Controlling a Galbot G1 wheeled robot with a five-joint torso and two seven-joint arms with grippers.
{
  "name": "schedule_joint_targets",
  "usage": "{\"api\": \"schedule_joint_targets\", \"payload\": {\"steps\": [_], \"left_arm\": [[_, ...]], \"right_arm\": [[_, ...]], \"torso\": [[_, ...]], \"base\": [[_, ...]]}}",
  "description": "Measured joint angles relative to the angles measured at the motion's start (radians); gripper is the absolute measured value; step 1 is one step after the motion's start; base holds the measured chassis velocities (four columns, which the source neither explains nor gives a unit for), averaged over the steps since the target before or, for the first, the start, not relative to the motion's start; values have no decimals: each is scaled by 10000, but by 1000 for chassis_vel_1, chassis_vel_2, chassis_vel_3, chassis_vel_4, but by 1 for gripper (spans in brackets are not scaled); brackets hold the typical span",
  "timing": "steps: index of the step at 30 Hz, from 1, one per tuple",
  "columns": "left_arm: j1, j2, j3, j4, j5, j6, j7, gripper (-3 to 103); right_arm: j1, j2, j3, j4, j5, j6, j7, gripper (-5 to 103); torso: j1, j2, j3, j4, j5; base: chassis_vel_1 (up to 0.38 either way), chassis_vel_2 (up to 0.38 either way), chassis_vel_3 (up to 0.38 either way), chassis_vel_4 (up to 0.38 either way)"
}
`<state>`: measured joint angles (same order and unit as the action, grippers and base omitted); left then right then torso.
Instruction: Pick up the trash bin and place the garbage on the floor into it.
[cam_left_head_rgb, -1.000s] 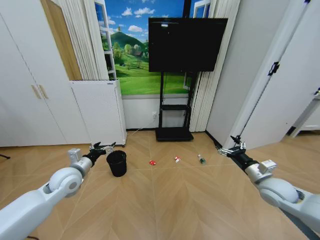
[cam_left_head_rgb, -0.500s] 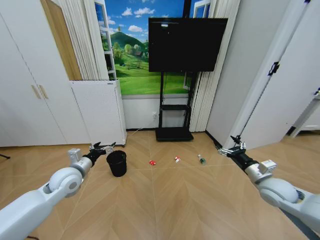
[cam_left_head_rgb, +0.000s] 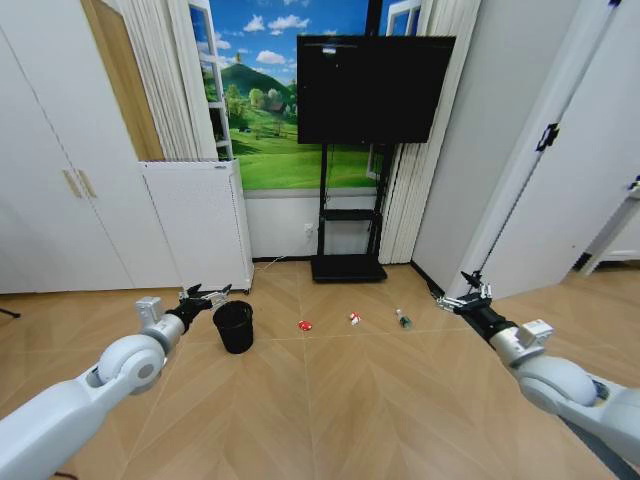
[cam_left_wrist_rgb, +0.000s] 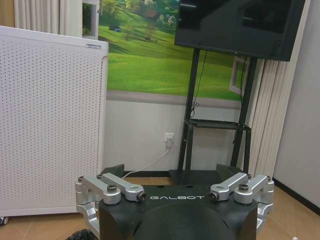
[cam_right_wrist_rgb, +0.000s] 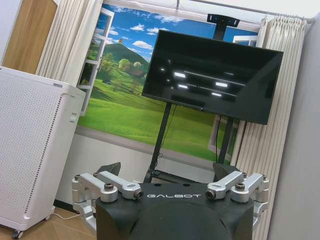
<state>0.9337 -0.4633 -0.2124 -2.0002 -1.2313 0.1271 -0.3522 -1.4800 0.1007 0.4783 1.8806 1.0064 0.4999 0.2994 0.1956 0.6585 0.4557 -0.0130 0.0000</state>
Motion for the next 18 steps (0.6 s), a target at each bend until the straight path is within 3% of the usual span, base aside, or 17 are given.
{"api": "schedule_joint_targets", "payload": {"steps": [14, 17, 18], "left_arm": [[3, -15, 0, 2, 38, 0, -29, 100], [39, -198, 0, 96, 362, 9, -413, 100], [90, -452, 0, 228, 824, 50, -955, 100]], "right_arm": [[0, 0, 0, 0, -1, 0, 0, 100], [7, 28, 0, 0, -8, -16, 13, 100], [43, 140, 0, 15, -38, -104, 74, 100]], "torso": [[0, 0, 0, 0, 0], [0, 0, 0, 1, 3], [0, 0, 0, 1, -6]], "base": [[0, 0, 0, 0], [0, 0, 0, 0], [0, 0, 0, 0]]}}
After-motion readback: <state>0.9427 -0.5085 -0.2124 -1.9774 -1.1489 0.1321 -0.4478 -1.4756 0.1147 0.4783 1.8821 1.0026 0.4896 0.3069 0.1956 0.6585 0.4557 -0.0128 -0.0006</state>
